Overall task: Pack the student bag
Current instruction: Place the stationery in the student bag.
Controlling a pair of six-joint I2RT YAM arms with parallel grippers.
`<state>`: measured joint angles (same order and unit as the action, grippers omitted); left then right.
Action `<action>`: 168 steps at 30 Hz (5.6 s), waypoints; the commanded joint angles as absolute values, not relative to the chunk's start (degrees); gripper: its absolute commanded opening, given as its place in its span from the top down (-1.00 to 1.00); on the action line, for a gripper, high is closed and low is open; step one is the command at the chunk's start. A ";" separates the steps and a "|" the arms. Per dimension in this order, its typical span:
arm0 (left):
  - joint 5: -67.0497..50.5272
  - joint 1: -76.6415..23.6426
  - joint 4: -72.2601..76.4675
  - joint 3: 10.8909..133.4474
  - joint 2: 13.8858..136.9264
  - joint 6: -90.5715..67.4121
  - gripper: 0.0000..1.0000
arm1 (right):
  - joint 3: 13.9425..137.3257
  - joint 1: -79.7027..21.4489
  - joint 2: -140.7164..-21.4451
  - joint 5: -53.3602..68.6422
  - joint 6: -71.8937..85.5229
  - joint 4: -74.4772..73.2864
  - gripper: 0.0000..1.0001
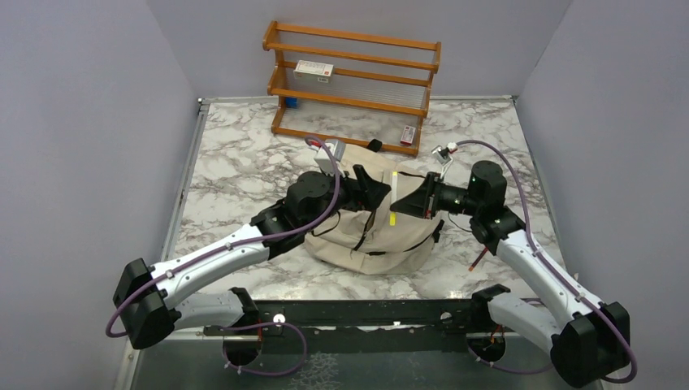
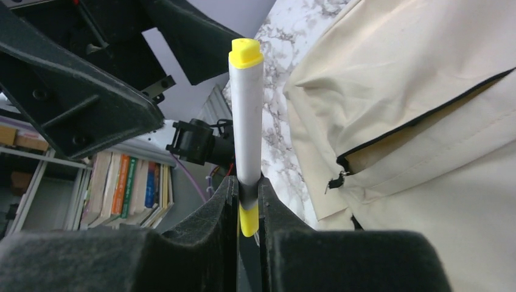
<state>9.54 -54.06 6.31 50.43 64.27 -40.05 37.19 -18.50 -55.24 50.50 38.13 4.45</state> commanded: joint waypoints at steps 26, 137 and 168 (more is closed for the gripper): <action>-3.32 -53.88 13.97 53.41 70.38 -41.95 1.00 | 38.45 -21.67 -53.14 51.05 36.70 4.62 0.89; 37.48 -64.51 -35.68 77.25 97.45 -11.41 -0.46 | 30.82 -23.03 -35.94 15.08 49.04 -23.21 0.99; 38.20 -64.42 -25.66 68.99 86.06 -15.60 1.00 | 40.17 -23.06 -58.45 41.82 44.66 -15.07 0.98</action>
